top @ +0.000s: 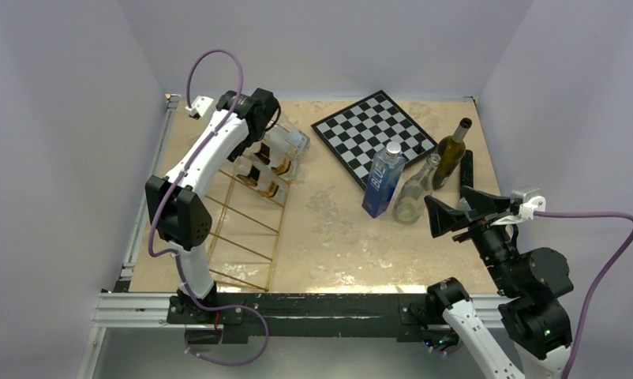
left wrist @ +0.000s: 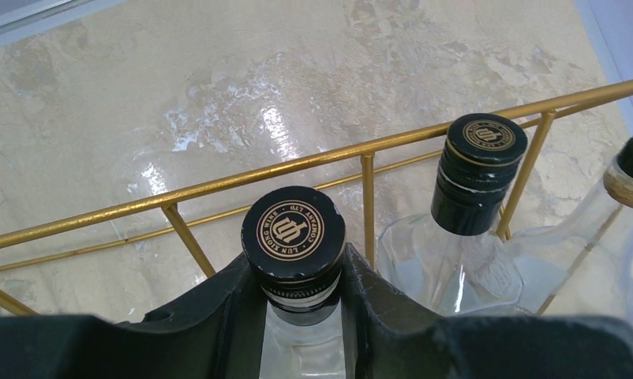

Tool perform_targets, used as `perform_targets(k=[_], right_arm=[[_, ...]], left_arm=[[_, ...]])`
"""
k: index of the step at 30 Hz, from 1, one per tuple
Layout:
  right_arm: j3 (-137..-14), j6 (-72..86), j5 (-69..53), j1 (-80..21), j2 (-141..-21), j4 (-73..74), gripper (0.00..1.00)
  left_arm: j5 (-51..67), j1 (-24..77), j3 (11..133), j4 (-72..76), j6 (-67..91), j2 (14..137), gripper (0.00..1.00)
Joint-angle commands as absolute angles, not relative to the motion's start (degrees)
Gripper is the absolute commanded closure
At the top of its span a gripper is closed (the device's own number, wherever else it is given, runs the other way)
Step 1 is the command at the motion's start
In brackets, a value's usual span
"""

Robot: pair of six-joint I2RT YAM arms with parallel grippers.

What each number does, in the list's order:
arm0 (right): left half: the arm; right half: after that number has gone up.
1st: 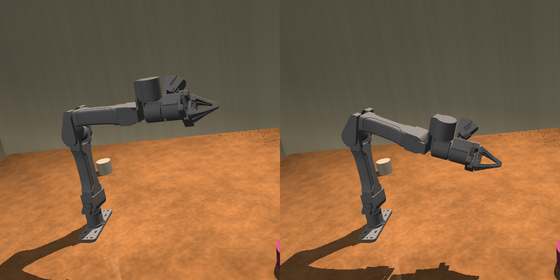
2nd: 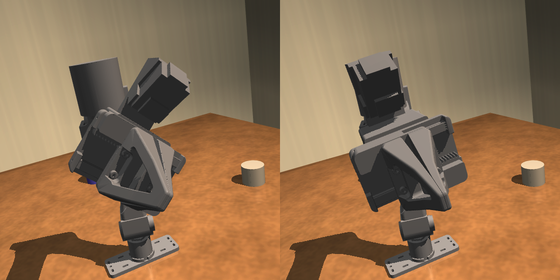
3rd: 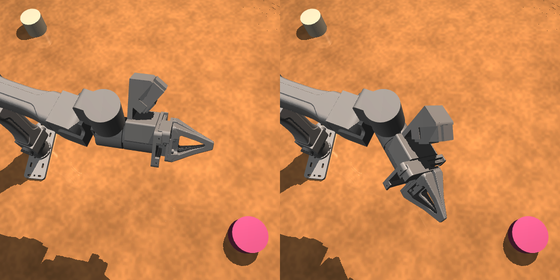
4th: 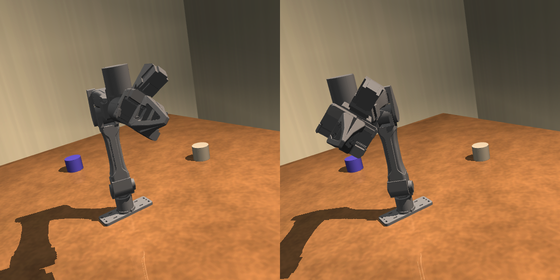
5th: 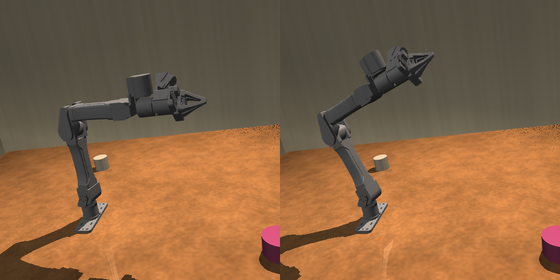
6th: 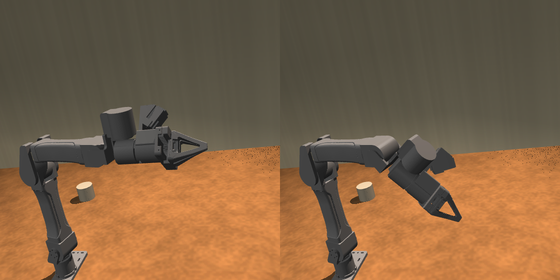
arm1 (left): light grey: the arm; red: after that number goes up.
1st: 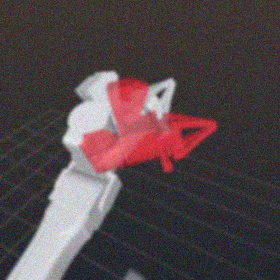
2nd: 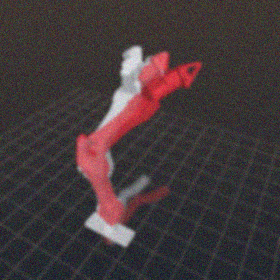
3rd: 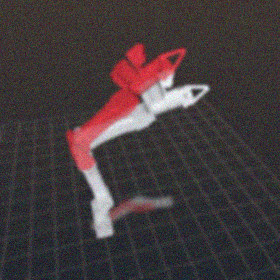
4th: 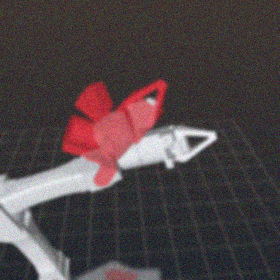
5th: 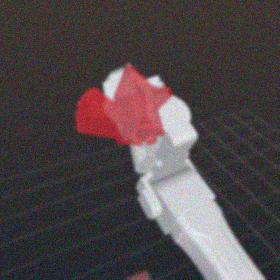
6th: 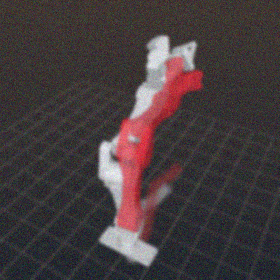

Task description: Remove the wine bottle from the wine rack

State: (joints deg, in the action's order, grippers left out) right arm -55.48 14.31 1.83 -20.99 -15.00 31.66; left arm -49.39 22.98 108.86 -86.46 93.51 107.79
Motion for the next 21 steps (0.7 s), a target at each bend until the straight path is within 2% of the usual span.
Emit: perform_targets(k=[1,21], right_arm=[[-55.21,14.86,1.28,-21.24,-15.82,28.97,0.01],[-55.68,14.99,0.85,-21.25,-16.35,29.01,0.01]], left_arm=[[-55.76,24.98,111.91,-89.22,90.50,102.84,1.00],[-64.00,31.90,116.96,-91.87,86.79,99.98,1.00]])
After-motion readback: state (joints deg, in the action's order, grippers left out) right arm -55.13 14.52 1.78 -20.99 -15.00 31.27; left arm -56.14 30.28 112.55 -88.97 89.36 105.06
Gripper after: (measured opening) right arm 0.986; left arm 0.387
